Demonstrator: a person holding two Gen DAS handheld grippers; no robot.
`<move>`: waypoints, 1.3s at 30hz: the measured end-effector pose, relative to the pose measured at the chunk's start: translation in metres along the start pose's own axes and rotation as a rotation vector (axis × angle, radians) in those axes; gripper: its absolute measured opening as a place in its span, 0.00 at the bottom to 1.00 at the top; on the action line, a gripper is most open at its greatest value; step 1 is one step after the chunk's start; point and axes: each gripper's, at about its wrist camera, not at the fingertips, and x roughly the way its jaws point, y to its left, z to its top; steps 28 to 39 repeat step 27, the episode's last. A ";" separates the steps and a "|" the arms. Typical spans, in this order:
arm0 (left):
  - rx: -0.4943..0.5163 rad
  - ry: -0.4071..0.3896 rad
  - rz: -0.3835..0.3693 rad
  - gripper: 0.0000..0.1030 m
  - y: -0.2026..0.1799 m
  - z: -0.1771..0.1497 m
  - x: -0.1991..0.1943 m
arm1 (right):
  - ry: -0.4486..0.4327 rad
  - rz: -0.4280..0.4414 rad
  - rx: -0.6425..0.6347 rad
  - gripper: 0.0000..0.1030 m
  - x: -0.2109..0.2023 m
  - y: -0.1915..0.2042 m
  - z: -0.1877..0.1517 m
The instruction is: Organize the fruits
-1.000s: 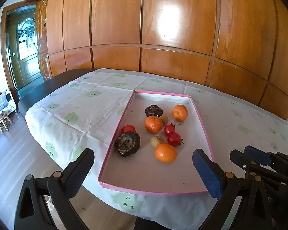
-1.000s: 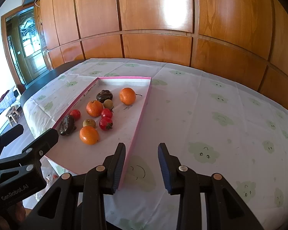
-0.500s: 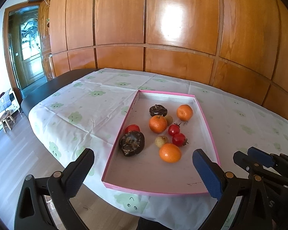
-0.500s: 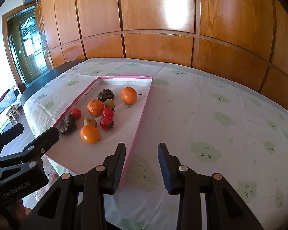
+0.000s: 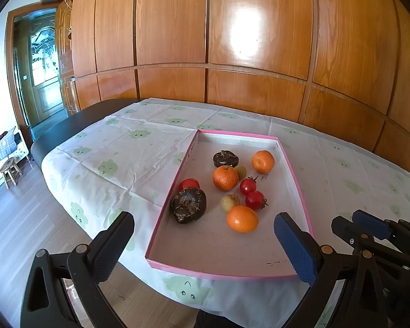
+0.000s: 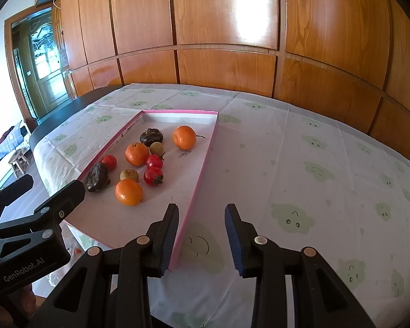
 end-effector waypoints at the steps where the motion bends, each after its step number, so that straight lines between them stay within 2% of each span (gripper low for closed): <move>1: -0.001 0.001 -0.001 1.00 0.000 0.000 0.000 | 0.000 0.000 0.000 0.34 0.000 0.000 0.000; 39: 0.012 -0.015 0.015 1.00 -0.002 0.001 -0.001 | 0.006 0.016 -0.007 0.34 0.001 -0.005 0.003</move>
